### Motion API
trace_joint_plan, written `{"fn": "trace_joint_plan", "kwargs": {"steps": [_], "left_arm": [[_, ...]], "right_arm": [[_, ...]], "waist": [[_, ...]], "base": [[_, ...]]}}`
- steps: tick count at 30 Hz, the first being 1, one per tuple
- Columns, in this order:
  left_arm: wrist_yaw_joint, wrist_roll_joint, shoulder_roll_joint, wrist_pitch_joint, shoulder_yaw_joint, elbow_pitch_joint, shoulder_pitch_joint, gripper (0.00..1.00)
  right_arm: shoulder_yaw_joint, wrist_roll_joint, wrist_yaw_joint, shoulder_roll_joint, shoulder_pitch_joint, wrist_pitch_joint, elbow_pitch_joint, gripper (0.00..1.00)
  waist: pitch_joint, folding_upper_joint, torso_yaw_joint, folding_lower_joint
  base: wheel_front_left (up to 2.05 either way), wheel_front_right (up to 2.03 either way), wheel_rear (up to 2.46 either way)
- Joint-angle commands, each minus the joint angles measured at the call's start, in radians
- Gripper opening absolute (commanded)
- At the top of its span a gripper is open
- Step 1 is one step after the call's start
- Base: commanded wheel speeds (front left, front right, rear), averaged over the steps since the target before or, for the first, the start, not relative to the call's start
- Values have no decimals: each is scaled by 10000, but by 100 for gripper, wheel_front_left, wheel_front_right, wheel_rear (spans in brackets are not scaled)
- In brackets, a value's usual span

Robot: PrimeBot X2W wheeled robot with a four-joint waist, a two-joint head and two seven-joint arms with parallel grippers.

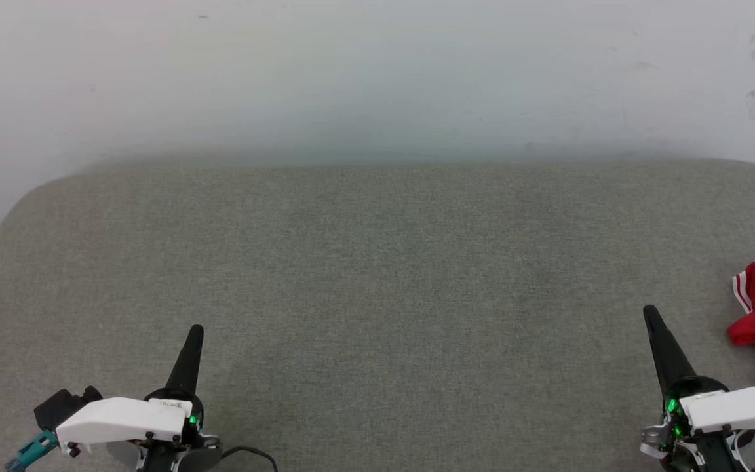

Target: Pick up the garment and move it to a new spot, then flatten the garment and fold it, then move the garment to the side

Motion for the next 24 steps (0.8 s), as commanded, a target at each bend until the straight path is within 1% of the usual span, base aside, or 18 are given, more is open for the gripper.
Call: {"fn": "trace_joint_plan", "kwargs": {"steps": [1,24], "left_arm": [[-44,-244,-8,91,64,-22,-220,0],[-215,-1975,-138,539,358,58,-373,0]], "right_arm": [[-24,282,-1,-50,-207,35,15,0],[-128,2109,-2,-10,-511,222,442,0]], "waist": [[5,0,0,0],[67,0,-8,0]], "base": [[0,0,0],[0,0,0]]}}
